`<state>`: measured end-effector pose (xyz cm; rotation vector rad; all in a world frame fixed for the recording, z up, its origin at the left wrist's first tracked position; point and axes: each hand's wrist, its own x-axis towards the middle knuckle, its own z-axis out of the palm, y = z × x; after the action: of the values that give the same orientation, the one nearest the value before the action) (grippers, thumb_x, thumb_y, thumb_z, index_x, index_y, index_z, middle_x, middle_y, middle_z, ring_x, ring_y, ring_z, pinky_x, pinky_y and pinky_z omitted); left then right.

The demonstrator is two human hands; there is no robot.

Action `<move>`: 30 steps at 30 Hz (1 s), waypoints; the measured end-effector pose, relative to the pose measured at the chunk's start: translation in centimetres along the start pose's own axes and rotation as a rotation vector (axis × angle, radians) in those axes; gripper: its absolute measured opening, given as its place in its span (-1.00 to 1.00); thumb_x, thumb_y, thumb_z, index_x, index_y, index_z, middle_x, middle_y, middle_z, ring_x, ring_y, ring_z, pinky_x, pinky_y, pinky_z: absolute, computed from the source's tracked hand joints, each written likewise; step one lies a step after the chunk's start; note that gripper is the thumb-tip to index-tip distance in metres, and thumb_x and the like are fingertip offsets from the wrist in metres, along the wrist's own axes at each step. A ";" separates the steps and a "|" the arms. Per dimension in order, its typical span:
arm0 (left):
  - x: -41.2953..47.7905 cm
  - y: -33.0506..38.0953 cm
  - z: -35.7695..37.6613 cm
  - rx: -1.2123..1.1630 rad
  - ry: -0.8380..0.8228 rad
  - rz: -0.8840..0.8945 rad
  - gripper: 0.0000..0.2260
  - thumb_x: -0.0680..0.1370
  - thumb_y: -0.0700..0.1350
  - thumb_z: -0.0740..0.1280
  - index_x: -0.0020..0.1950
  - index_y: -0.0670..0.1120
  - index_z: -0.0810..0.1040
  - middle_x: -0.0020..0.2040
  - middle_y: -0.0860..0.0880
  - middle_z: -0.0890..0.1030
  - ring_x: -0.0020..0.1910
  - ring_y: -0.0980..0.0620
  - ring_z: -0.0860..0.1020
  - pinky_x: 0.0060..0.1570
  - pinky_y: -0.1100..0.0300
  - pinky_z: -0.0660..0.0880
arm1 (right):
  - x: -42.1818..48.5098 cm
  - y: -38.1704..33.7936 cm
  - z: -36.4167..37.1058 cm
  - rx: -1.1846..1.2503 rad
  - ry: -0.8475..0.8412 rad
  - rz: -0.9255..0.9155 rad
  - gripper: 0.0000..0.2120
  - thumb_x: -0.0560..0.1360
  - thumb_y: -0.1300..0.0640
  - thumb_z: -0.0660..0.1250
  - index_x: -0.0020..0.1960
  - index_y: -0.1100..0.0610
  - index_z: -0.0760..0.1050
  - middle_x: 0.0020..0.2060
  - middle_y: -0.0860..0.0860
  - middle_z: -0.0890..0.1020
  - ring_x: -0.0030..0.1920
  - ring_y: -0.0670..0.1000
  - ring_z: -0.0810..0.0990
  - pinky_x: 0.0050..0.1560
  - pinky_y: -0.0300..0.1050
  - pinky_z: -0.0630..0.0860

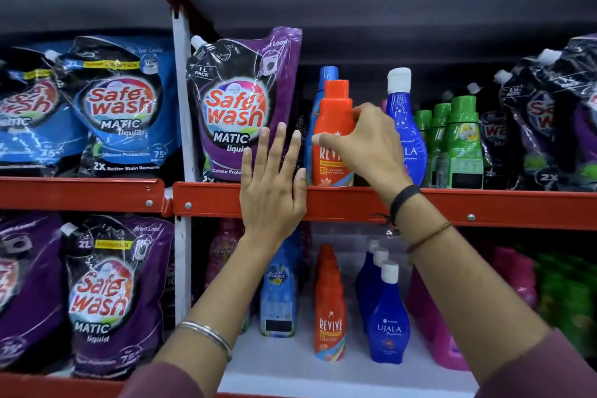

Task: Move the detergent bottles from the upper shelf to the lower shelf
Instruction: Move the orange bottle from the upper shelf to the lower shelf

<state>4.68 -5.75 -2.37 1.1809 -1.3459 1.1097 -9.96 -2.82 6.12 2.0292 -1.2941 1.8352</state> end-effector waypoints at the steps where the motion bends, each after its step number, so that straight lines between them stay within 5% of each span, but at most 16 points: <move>1: 0.0 0.0 0.0 -0.003 0.000 0.002 -0.52 0.62 0.02 0.00 0.54 -0.02 0.18 0.57 -0.06 0.18 0.56 -0.05 0.05 0.51 -0.04 -0.10 | -0.3 0.0 -0.3 0.042 0.026 0.001 -0.35 0.23 -0.20 0.50 0.15 0.17 0.47 0.07 0.12 0.61 0.09 0.15 0.57 -0.04 -0.03 0.44; 8: -0.2 0.3 -0.3 -0.016 -0.022 -0.011 -0.52 0.62 0.02 -0.01 0.55 -0.02 0.17 0.56 -0.05 0.19 0.56 -0.05 0.05 0.50 -0.05 -0.14 | -2.9 1.0 -4.0 0.345 0.246 -0.024 -0.46 0.21 -0.14 0.53 0.10 0.08 0.52 0.02 0.03 0.64 -0.02 0.00 0.61 0.04 -0.08 0.53; 16: -2.0 2.0 -0.4 -0.013 -0.094 -0.032 -0.52 0.63 0.06 -0.04 0.55 0.01 0.13 0.57 -0.03 0.16 0.57 -0.05 0.01 0.49 -0.11 -0.19 | -9.7 5.2 -4.3 0.514 0.038 0.059 -0.47 0.13 -0.17 0.54 0.02 0.02 0.58 -0.14 -0.11 0.69 -0.18 -0.17 0.65 -0.15 -0.27 0.55; 23: -2.1 2.0 0.2 -0.001 -0.101 0.004 -0.53 0.64 0.08 -0.05 0.55 0.02 0.12 0.57 -0.03 0.18 0.56 -0.08 0.06 0.49 -0.15 -0.14 | -15.3 10.1 -0.6 0.497 -0.173 0.132 -0.40 0.16 -0.15 0.56 0.14 0.00 0.52 0.03 -0.07 0.65 -0.03 -0.21 0.61 -0.11 -0.41 0.49; 28: -2.4 1.7 0.5 0.019 -0.083 0.043 -0.56 0.66 0.07 -0.05 0.54 0.05 0.17 0.56 -0.02 0.21 0.55 -0.10 0.09 0.48 -0.16 -0.09 | -18.9 13.6 2.8 0.435 -0.302 0.244 -0.42 0.18 -0.13 0.56 0.14 -0.03 0.49 0.04 -0.07 0.64 0.03 -0.08 0.61 0.04 0.01 0.60; 30: -2.4 1.6 0.6 0.028 -0.073 0.046 -0.57 0.66 0.07 -0.06 0.53 0.06 0.20 0.55 -0.02 0.23 0.55 -0.11 0.11 0.48 -0.18 -0.05 | -19.9 14.5 4.1 0.402 -0.323 0.262 -0.44 0.18 -0.13 0.56 0.11 -0.04 0.47 0.02 -0.06 0.63 0.00 -0.08 0.61 0.03 0.04 0.60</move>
<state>3.15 -5.98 -4.86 1.2263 -1.4242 1.1308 -14.20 -4.42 -18.45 2.5584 -1.4188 2.0852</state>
